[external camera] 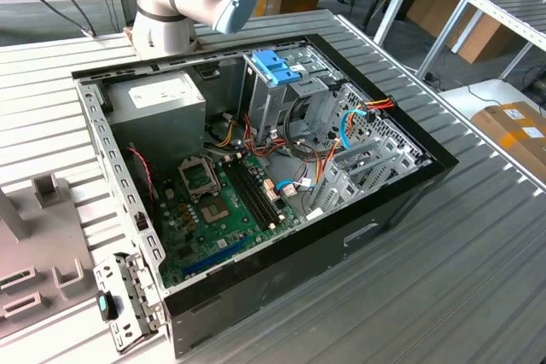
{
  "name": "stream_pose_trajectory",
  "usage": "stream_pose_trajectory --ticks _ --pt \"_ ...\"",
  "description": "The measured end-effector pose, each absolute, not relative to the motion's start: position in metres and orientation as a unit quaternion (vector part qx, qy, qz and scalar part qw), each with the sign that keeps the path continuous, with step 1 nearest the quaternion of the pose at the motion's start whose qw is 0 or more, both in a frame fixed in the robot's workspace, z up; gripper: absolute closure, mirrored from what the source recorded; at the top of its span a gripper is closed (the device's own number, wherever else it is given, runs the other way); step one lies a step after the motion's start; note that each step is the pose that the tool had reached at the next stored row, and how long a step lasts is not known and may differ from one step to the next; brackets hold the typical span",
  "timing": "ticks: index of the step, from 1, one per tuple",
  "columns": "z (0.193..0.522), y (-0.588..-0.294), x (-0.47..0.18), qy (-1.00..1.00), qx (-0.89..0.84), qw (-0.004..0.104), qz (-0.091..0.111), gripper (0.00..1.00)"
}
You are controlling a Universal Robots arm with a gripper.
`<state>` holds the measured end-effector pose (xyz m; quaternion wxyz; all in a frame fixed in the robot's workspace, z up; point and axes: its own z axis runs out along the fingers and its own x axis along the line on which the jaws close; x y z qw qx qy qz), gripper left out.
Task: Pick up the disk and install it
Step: 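Reach for the disk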
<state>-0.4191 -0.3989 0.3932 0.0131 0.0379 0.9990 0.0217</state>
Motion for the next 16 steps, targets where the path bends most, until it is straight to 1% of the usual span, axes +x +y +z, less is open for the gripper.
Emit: stream_pose_trajectory --ticks 7,16 --pt "0.393 -0.399 -0.431 0.999 0.038 0.013 0.022 0.9" --pt "0.393 -0.399 -0.432 0.999 0.038 0.013 0.022 0.9"
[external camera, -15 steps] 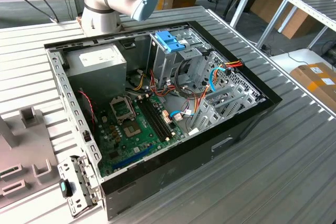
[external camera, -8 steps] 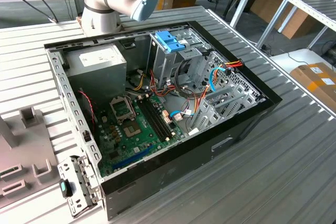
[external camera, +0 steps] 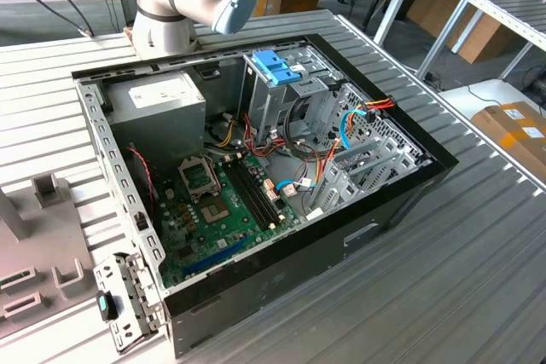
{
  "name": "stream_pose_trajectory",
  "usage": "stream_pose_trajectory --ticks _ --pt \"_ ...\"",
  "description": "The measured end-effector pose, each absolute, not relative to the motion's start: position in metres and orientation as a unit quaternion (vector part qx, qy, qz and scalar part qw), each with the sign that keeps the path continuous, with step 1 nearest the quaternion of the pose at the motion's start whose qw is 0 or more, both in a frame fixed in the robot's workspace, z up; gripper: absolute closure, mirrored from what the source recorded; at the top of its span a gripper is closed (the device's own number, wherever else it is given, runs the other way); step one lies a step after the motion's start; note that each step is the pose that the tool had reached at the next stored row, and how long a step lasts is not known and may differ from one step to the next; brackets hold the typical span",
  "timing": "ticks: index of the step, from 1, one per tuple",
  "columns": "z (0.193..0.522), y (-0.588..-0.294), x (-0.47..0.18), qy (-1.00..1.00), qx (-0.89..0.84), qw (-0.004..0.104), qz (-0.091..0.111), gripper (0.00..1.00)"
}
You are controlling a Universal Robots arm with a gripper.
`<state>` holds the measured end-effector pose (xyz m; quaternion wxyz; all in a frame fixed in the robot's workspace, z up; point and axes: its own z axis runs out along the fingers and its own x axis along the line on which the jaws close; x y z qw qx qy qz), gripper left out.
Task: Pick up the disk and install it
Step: 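Reach for the disk, then pick up the disk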
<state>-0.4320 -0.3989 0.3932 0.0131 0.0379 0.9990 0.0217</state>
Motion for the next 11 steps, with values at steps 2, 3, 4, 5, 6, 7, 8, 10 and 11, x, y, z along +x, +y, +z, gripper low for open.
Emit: stream_pose_trajectory --ticks 2,3,4,5,6,7,8,10,11 --pt "0.3932 -0.3989 -0.432 0.999 0.038 0.013 0.022 0.9" --pt "0.3932 -0.3989 -0.432 0.999 0.038 0.013 0.022 0.9" --pt "0.3932 -0.399 -0.4321 0.999 0.038 0.013 0.022 0.9" --pt "0.3932 -0.3989 -0.4321 0.999 0.038 0.013 0.022 0.9" --pt "0.3932 -0.3989 -0.4321 0.999 0.038 0.013 0.022 0.9" --pt "0.3932 -0.399 -0.4321 0.999 0.038 0.013 0.022 0.83" --pt "0.3932 -0.3989 -0.4321 0.999 0.038 0.013 0.022 0.83" --pt "0.3932 -0.3989 -0.4322 0.999 0.038 0.013 0.022 0.65" --pt "0.3932 -0.3989 -0.4322 0.999 0.038 0.013 0.022 0.58"
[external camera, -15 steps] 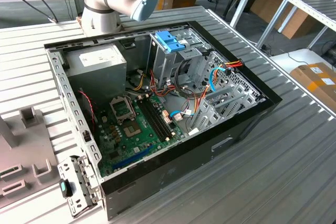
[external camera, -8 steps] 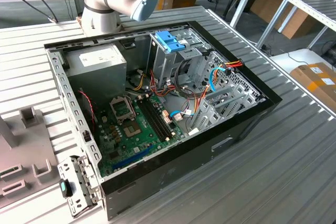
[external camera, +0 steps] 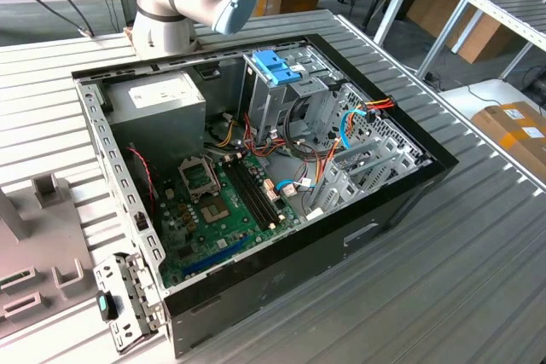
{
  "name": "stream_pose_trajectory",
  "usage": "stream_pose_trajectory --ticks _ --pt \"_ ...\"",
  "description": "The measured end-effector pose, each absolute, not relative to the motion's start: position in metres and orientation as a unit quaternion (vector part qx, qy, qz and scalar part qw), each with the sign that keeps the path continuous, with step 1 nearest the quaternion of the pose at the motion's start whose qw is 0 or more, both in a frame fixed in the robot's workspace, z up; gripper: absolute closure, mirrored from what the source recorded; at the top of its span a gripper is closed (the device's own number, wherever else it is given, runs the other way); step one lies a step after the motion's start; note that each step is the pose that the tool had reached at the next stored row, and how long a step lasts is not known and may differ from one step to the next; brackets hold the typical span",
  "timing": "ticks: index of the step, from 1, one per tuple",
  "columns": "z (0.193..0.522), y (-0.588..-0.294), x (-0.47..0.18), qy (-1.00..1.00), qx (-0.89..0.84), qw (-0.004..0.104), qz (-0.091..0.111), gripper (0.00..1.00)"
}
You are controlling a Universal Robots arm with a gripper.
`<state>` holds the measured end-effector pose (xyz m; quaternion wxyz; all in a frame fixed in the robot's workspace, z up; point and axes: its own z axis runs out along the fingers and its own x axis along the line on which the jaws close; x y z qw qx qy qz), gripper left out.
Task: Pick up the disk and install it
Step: 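Pick up the disk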
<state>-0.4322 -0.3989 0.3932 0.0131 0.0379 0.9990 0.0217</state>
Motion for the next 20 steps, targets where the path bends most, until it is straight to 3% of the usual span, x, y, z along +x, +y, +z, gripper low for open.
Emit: stream_pose_trajectory --ticks 20 --pt "0.3932 -0.3989 -0.4324 0.996 -0.085 0.01 0.023 0.58"
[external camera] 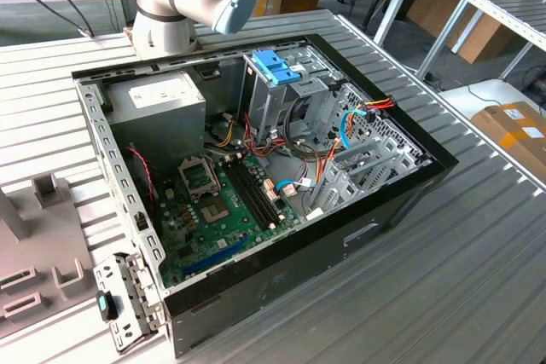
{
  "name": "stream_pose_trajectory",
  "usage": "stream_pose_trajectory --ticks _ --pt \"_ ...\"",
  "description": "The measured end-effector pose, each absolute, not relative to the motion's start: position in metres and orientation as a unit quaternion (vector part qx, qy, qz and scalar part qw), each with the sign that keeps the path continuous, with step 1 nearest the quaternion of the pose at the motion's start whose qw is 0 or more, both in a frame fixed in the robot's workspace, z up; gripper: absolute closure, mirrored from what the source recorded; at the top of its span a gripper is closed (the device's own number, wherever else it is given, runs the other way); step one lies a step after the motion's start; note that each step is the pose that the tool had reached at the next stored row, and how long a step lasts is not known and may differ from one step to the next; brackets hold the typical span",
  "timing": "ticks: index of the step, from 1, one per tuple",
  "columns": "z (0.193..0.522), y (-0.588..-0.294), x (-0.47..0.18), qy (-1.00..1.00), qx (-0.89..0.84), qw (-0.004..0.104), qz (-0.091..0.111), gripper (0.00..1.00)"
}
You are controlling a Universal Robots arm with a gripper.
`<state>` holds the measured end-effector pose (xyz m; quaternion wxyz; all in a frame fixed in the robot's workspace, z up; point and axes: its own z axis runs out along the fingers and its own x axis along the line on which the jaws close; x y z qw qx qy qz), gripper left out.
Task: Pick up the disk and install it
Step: 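Pick up the disk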
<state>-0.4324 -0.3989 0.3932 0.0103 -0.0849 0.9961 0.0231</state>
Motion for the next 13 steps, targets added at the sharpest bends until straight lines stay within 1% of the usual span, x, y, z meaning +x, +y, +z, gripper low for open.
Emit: stream_pose_trajectory --ticks 13 --pt "0.3932 -0.3989 -0.4324 0.988 -0.155 0.009 0.024 0.58"
